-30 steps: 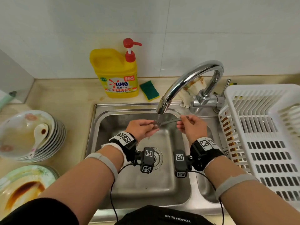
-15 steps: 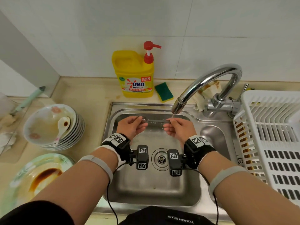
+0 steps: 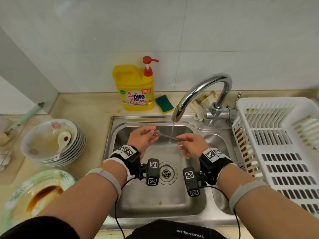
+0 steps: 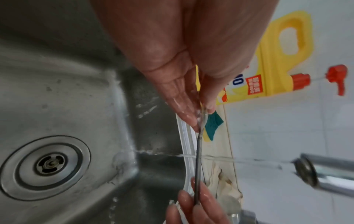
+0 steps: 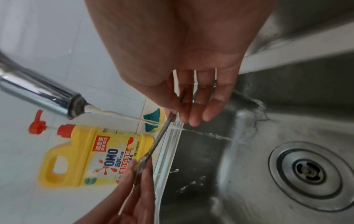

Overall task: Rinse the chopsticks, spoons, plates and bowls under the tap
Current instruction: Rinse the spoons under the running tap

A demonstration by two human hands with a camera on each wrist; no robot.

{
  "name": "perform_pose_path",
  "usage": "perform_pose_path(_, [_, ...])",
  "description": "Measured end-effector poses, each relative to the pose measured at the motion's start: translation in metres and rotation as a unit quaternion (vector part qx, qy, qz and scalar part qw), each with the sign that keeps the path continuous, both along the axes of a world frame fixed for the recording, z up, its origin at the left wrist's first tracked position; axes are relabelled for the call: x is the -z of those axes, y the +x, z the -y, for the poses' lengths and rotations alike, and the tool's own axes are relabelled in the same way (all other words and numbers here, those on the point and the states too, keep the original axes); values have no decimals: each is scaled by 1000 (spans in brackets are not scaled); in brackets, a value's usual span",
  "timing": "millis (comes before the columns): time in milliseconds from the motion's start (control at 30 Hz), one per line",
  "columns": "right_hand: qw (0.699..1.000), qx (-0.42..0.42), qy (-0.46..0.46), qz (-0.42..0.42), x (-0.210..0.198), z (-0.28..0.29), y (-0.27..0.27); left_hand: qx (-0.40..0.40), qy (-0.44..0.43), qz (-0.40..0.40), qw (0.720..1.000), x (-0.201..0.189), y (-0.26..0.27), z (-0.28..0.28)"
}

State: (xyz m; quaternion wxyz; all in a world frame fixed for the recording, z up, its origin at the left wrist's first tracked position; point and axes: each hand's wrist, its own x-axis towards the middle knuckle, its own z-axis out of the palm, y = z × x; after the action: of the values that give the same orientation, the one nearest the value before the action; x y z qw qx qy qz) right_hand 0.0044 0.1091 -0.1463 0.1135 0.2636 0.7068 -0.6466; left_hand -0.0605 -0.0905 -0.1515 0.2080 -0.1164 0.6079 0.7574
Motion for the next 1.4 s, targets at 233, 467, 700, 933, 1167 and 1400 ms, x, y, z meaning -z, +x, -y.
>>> perform_pose_path(233, [959, -174, 221, -36, -27, -7, 29, 142, -93, -82, 982, -30, 21, -12])
perform_pose_path(467, [950, -184, 240, -77, -66, -25, 58, 242, -119, -147, 952, -64, 39, -40])
perform_pose_path(700, [964, -85, 244, -67, -128, -89, 99, 305, -231, -245, 891, -52, 60, -78])
perform_pose_path(933, [971, -20, 237, -18, -146, -199, 138, 340, -350, -312, 815, -49, 88, -119])
perform_pose_path(1167, [965, -91, 179, 170, -68, -274, 151, 296, -418, -269, 816, -38, 125, -171])
perform_pose_path(1400, [939, -219, 128, 234, 1, -301, 149, 264, -467, -216, 816, -35, 164, -206])
